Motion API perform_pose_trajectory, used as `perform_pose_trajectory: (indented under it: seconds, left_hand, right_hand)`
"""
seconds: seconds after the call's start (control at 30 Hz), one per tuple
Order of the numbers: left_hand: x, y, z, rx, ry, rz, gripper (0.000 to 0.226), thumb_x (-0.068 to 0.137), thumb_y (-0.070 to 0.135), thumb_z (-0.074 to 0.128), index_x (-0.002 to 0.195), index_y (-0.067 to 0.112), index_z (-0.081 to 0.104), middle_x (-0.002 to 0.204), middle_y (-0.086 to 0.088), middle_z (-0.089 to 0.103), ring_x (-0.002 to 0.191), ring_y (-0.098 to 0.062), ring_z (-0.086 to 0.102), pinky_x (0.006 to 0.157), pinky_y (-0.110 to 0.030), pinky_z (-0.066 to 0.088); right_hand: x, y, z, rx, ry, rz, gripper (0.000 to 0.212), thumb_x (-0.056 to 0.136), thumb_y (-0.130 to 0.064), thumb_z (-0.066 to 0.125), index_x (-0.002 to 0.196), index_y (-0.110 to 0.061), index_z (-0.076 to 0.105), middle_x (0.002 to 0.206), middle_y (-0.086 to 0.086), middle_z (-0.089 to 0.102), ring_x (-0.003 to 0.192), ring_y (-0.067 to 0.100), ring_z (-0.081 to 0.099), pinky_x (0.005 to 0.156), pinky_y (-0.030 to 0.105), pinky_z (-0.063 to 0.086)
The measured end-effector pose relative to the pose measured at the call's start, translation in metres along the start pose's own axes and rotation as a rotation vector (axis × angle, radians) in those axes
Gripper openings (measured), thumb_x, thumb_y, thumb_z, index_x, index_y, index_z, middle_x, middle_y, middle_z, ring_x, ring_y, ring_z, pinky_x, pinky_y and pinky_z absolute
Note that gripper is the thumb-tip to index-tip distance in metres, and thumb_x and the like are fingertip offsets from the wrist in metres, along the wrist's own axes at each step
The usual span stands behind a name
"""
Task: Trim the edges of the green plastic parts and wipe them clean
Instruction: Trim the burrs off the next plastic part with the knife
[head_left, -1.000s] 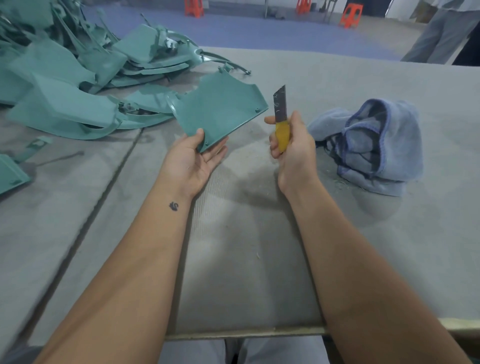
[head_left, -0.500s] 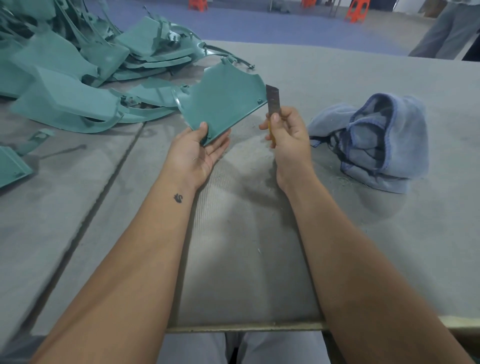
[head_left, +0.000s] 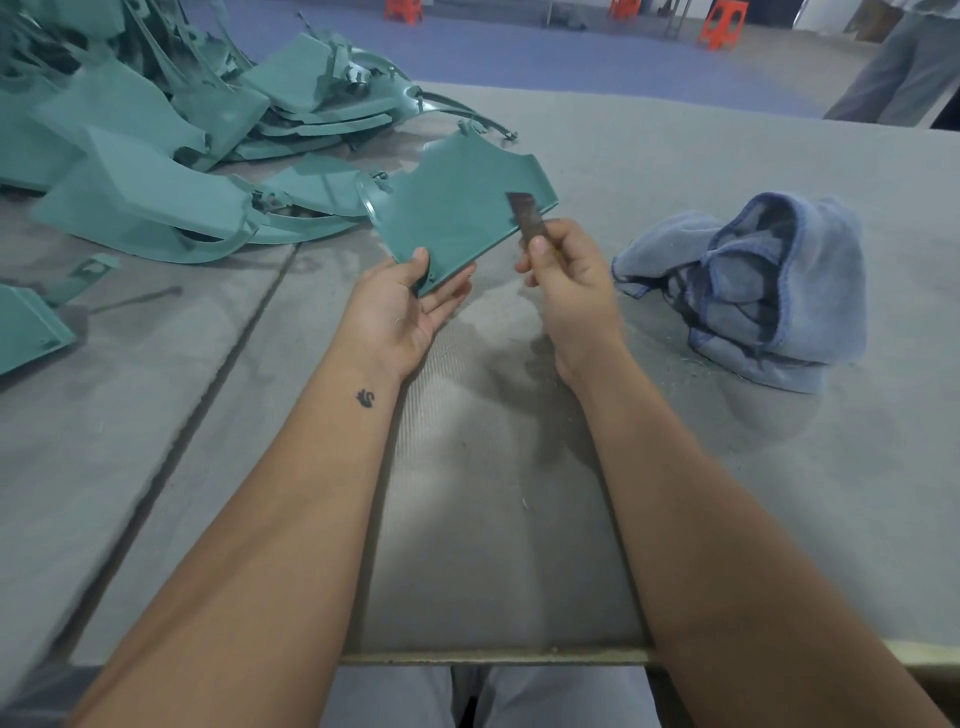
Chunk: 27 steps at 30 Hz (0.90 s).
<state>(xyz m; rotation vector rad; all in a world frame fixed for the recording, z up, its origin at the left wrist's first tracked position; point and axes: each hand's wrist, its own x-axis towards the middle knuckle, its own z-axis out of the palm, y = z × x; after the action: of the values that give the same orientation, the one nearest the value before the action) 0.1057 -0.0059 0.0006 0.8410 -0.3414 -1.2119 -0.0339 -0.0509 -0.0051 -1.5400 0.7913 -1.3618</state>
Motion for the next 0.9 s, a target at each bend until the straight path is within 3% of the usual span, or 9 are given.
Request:
perform_pose_trajectory:
  seconds: [0.1,0.23,0.4,0.5,0.57,0.73,0.9]
  left_hand:
    - [0.0006,0.0001,-0.0004,-0.008,-0.005,-0.007,0.014,0.103,0.006,0.039,0.103,0.007,0.054,0.090,-0.012,0.070,0.068,-0.019,0.073,0.064,-0.031,0.061]
    - [0.0014,-0.0008,-0.0010,0.037,-0.023,0.013,0.016,0.103,0.008,0.039,0.103,0.010,0.054,0.080,-0.006,0.074,0.068,-0.015,0.073,0.072,-0.029,0.059]
    - [0.0008,-0.0001,-0.0030,-0.013,-0.017,-0.001,0.015,0.102,0.007,0.040,0.101,0.010,0.055,0.087,-0.008,0.072,0.071,-0.018,0.073,0.077,-0.033,0.057]
    - [-0.0011,0.0017,-0.0028,-0.045,-0.045,-0.024,0.017,0.102,0.008,0.041,0.094,0.012,0.056,0.079,-0.006,0.074,0.070,-0.016,0.073,0.090,-0.034,0.051]
    - [-0.0025,0.0019,-0.0021,-0.044,-0.058,-0.033,0.019,0.102,0.009,0.041,0.093,0.013,0.057,0.077,-0.005,0.075,0.070,-0.015,0.073,0.090,-0.031,0.049]
    - [-0.0021,0.0018,0.0000,-0.036,-0.066,-0.062,0.018,0.102,0.010,0.039,0.102,0.014,0.057,0.080,-0.002,0.075,0.072,-0.015,0.073,0.100,-0.034,0.044]
    - [-0.0008,0.0031,0.0003,-0.002,-0.129,-0.090,0.022,0.102,0.013,0.037,0.106,0.017,0.058,0.102,-0.006,0.071,0.099,-0.027,0.069,0.099,-0.039,0.043]
  right_hand:
    - [0.0007,0.0009,-0.0023,-0.003,0.030,-0.008,0.024,0.097,-0.005,0.048,0.084,-0.024,0.057,0.074,-0.006,0.054,0.073,0.006,0.049,0.072,0.018,0.040]
    - [-0.0028,0.0020,0.0060,-0.154,-0.161,-0.032,0.027,0.095,-0.003,0.049,0.083,-0.026,0.057,0.073,-0.006,0.052,0.069,0.001,0.046,0.067,0.014,0.038]
    - [0.0001,-0.0016,-0.0015,-0.017,0.014,-0.020,0.023,0.097,-0.003,0.047,0.087,-0.021,0.057,0.077,-0.005,0.055,0.077,0.010,0.050,0.074,0.021,0.041]
    - [-0.0013,0.0012,0.0031,-0.196,-0.147,-0.047,0.022,0.095,-0.002,0.048,0.088,-0.020,0.058,0.077,-0.003,0.055,0.076,0.012,0.048,0.070,0.021,0.039]
    - [-0.0017,0.0019,0.0055,-0.228,-0.193,-0.083,0.019,0.095,-0.003,0.049,0.091,-0.018,0.059,0.079,-0.002,0.056,0.076,0.013,0.050,0.071,0.021,0.040]
    - [0.0017,-0.0049,-0.0034,-0.027,0.017,-0.148,0.023,0.095,-0.003,0.048,0.088,-0.023,0.058,0.079,-0.001,0.057,0.080,0.013,0.053,0.079,0.028,0.045]
    - [-0.0016,-0.0004,0.0049,-0.375,-0.144,-0.164,0.021,0.092,-0.006,0.053,0.085,-0.025,0.058,0.080,-0.004,0.063,0.080,0.020,0.058,0.074,0.030,0.044]
